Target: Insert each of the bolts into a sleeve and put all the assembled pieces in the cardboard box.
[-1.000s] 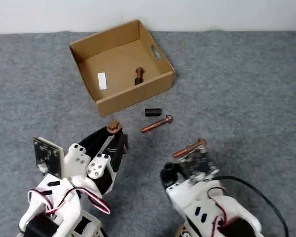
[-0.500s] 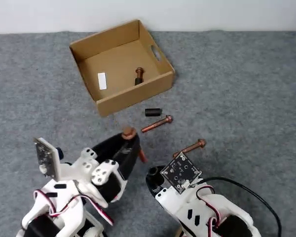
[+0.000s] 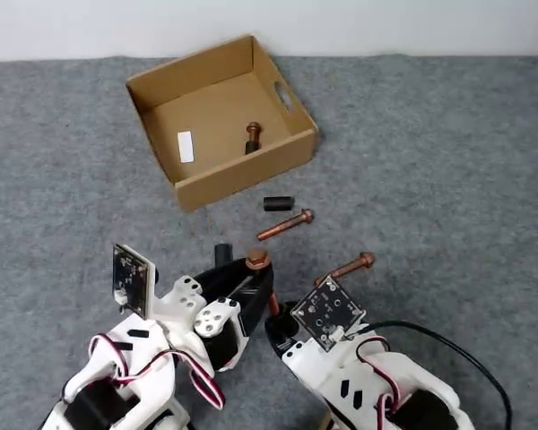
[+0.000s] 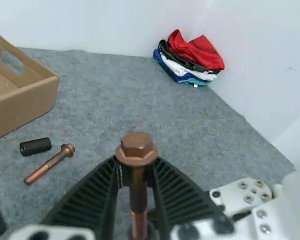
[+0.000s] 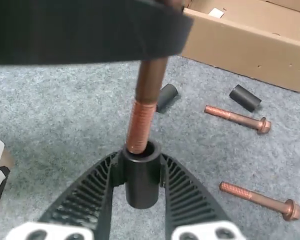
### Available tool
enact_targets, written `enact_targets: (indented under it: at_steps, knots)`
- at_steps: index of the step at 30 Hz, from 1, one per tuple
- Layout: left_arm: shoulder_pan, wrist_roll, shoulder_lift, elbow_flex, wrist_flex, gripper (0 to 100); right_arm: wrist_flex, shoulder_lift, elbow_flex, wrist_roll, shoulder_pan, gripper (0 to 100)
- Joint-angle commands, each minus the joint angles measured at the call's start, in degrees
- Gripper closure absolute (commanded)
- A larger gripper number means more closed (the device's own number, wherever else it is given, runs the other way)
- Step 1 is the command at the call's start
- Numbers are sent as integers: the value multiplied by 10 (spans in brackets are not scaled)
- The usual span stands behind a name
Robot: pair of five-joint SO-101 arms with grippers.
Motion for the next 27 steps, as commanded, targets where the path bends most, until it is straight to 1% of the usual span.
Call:
enact_targets:
  at_steps: [1,6,8,10,14,16,19,23,25,27]
  knots:
    - [4,2,1,8,-23,996,-14,-8,-9,7,-1,991]
    - [4,2,1,39,-60,996,-14,-8,-9,7,-1,991]
    - [4,2,1,41,-56,996,-14,-8,-9,7,-1,991]
    - [4,1,1,35,-30,996,-14,-9,-9,6,-1,991]
    - [4,1,3,8,68,996,-14,-9,-9,6,-1,991]
    - [4,1,4,0,101,996,-14,-9,-8,6,-1,991]
    - [4,-6,5,4,119,996,-14,-9,-7,4,-1,991]
    - [4,-62,5,18,120,993,-14,-9,-6,4,0,991]
    - [4,-77,5,18,123,953,-14,-9,-6,4,0,991]
    - [4,-85,5,17,134,862,-14,-9,-6,4,0,991]
